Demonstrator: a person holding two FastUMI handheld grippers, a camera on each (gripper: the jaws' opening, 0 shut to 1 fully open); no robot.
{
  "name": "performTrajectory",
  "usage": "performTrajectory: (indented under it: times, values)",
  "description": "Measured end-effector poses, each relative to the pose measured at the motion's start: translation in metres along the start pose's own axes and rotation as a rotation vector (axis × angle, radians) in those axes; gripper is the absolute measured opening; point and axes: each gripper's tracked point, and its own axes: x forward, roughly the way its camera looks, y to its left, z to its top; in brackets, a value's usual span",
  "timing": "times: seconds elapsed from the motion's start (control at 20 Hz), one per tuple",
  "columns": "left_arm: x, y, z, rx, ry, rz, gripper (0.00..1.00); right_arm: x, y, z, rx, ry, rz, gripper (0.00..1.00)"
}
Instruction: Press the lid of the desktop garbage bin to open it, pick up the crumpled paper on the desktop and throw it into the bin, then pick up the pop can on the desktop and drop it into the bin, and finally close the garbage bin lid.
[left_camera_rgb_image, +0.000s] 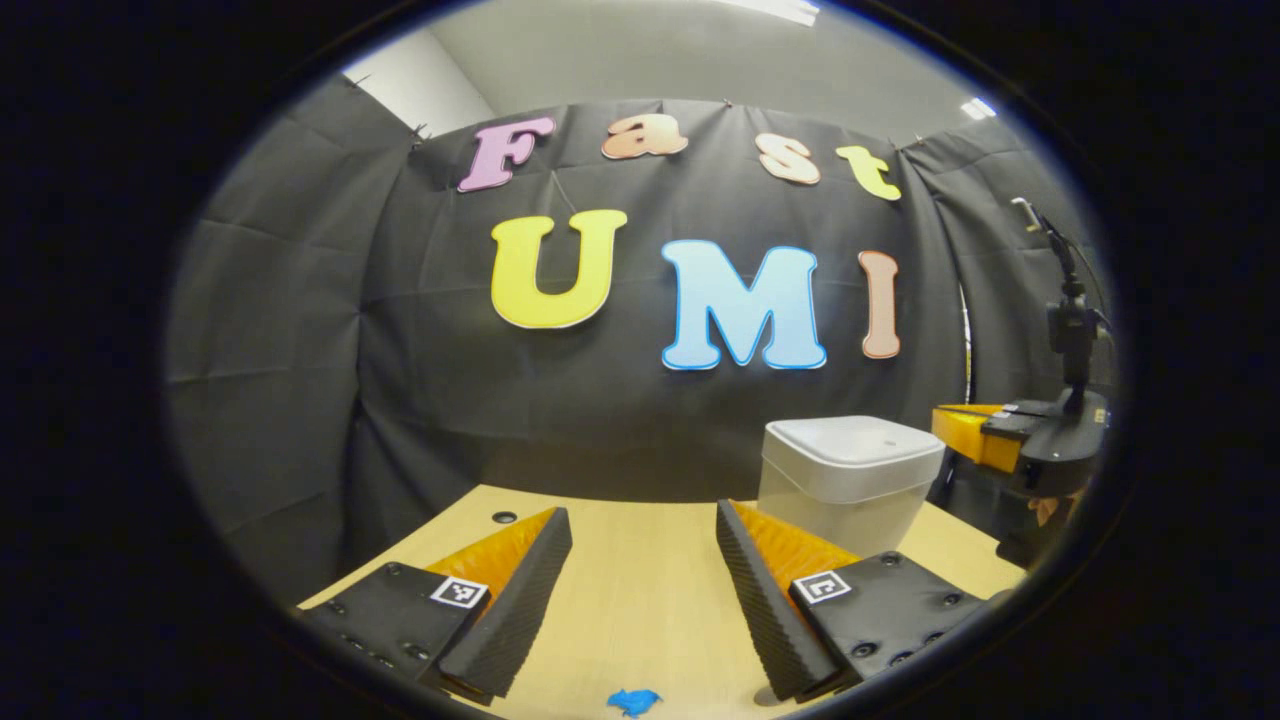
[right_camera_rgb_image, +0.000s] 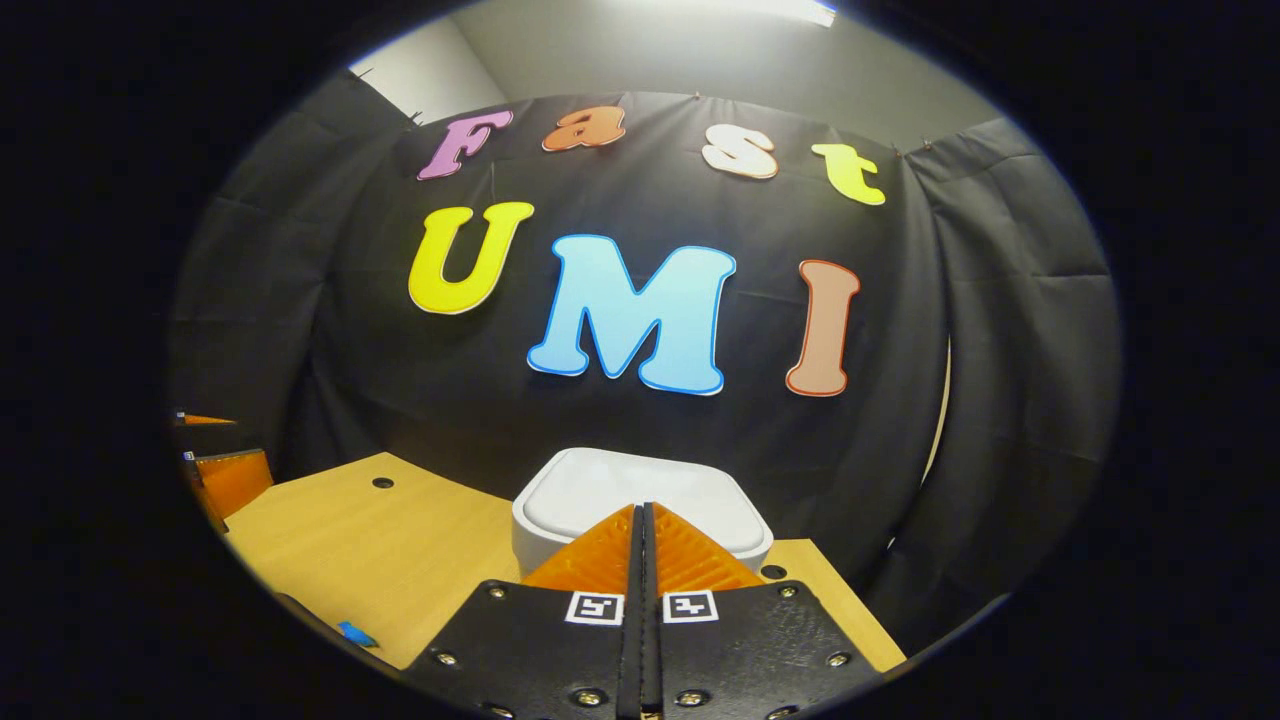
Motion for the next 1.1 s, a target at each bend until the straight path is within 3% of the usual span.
performTrajectory:
  times: [0.4,0.75,1.1]
  values:
    - [-0.007,0.01,-0.003,0.005,0.01,0.029,0.95,0.041,-0.006,-0.026,0.06,0.089,0.006,0.0]
    - [0.002,0.003,-0.006,-0.003,0.023,0.019,0.95,0.045,-0.006,-0.039,0.059,0.124,0.017,0.0]
    - [0.004,-0.002,-0.007,-0.026,0.023,0.008,0.95,0.046,-0.006,-0.038,0.203,0.111,0.065,0.0]
